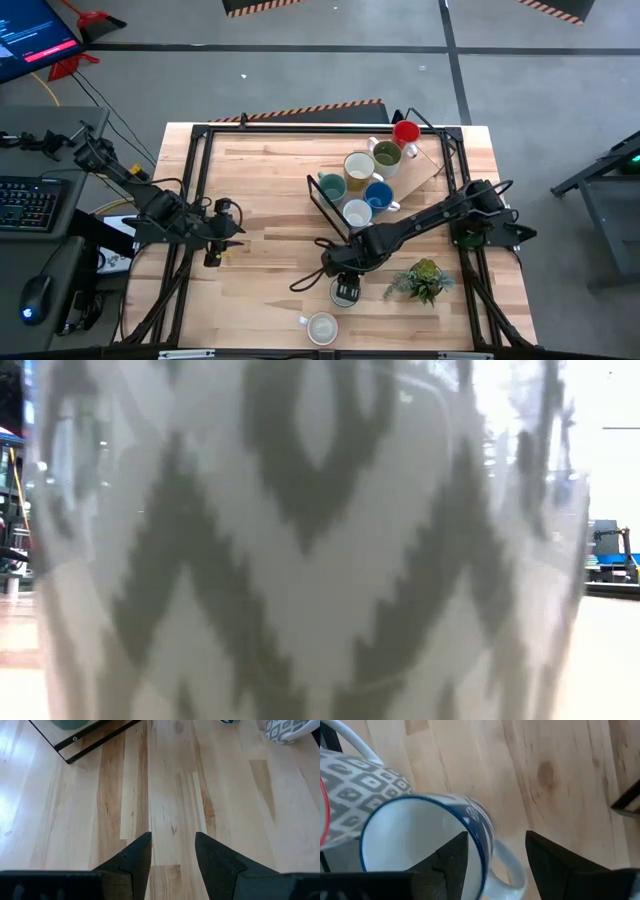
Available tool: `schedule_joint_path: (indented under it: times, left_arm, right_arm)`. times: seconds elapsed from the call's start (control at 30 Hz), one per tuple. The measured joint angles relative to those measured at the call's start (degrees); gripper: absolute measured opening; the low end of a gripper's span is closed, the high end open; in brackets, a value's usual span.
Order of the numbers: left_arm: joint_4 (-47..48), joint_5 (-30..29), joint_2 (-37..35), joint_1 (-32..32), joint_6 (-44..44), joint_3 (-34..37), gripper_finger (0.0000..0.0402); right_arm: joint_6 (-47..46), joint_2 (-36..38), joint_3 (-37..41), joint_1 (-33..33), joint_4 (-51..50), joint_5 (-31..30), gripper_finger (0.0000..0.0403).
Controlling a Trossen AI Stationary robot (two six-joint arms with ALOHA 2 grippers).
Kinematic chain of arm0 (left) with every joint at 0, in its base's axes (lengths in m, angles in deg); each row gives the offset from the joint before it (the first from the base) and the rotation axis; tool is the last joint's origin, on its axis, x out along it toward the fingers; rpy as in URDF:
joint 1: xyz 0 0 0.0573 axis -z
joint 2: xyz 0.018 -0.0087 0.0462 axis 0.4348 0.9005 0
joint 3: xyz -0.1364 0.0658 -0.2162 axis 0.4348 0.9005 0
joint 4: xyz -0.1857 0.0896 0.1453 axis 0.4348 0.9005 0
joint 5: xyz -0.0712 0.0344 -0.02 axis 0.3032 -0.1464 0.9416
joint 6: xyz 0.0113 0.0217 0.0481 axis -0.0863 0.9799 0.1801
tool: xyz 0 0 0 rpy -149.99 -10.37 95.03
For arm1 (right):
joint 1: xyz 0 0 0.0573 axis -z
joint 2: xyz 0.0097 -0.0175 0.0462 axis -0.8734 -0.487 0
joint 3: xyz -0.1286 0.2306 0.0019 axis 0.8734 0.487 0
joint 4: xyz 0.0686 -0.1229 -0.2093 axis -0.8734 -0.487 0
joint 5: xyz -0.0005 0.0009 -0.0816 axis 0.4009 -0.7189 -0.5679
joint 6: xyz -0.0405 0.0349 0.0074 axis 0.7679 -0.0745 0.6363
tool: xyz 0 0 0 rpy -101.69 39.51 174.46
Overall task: Place coffee mugs
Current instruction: Put the blue patterned mug on the shelf
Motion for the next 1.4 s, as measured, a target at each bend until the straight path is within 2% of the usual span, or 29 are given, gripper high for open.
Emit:
schedule_joint_path:
  times: [0.43,0.53,0.6,0.63,0.97,1.2,1.4]
  left_arm:
    - [0.16,-0.17,0.04,0.02,0.05,-0.02,0.0142]
    - [0.16,-0.30,0.04,0.00,0.09,-0.02,0.0142]
    - [0.17,-0.56,0.04,0.02,0.09,-0.02,0.0142]
    - [0.17,-0.81,0.04,0.02,0.09,-0.02,0.0142]
    - [1.14,-1.99,0.04,0.01,-0.09,-0.02,0.0142]
    - [1.01,-2.40,0.04,0.02,-0.11,-0.02,0.0142]
    - [1.01,-2.39,0.04,0.01,-0.17,-0.02,0.0142]
  right_arm:
    - [-0.59,-5.78,0.00,0.00,1.34,0.93,0.0167]
    - [-0.65,-7.31,0.00,0.00,1.54,3.46,0.0116]
    - [-1.19,-7.75,-0.02,0.00,1.55,4.84,0.0047]
    - [-1.65,-7.79,0.02,0.09,1.49,4.92,0.0026]
    - [-0.36,-7.42,-7.72,-0.33,-1.07,-1.75,0.0005]
    - [-3.20,-7.42,-21.36,-1.69,-20.76,-11.94,0.0003]
    - [-7.87,-7.36,-35.66,-3.24,-33.32,-20.08,0.0003]
